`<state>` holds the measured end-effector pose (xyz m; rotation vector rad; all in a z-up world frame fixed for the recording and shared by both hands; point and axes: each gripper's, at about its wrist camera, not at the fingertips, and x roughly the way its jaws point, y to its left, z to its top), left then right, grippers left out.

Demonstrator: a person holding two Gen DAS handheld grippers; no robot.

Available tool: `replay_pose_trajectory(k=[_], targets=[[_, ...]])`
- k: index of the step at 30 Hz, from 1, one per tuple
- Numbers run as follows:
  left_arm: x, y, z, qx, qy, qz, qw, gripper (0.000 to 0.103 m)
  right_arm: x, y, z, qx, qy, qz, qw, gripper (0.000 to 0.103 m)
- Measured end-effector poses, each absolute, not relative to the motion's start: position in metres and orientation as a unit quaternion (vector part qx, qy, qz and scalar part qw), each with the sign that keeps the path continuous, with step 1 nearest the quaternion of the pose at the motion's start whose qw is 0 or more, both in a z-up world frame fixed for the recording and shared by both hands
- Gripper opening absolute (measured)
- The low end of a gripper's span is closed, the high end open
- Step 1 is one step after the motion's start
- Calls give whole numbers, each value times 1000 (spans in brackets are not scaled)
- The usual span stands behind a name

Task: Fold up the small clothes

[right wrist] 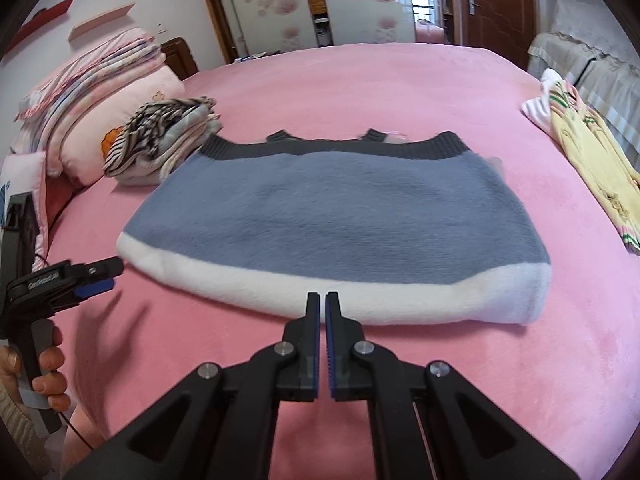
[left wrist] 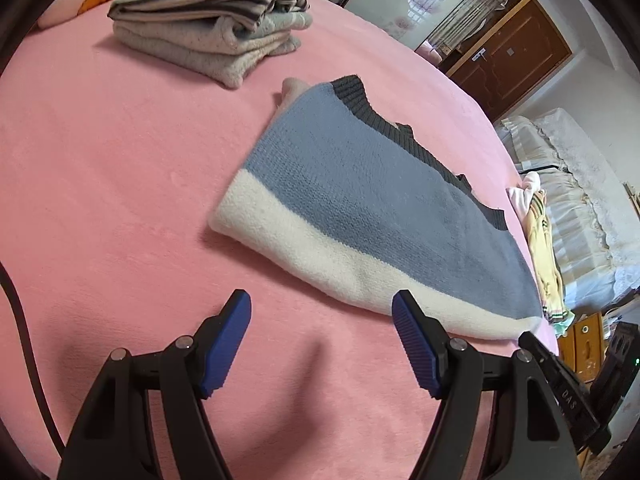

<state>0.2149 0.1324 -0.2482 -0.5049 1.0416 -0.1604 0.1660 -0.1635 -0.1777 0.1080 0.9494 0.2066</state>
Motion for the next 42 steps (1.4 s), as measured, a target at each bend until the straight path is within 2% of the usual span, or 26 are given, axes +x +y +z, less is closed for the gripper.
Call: replay_pose_trajectory(k=[10,21,42], targets=[[233,135,-272,-311,488,-94,810,72,167,-150,-180,53,463,109,878,2],[255,147,-299,-406,449,-98,790,72,173,-145,-186,47,468,112,875,2],[288,148,-302,-431,410,-130,793,73,214,-134,-187,58,453,112,883,2]])
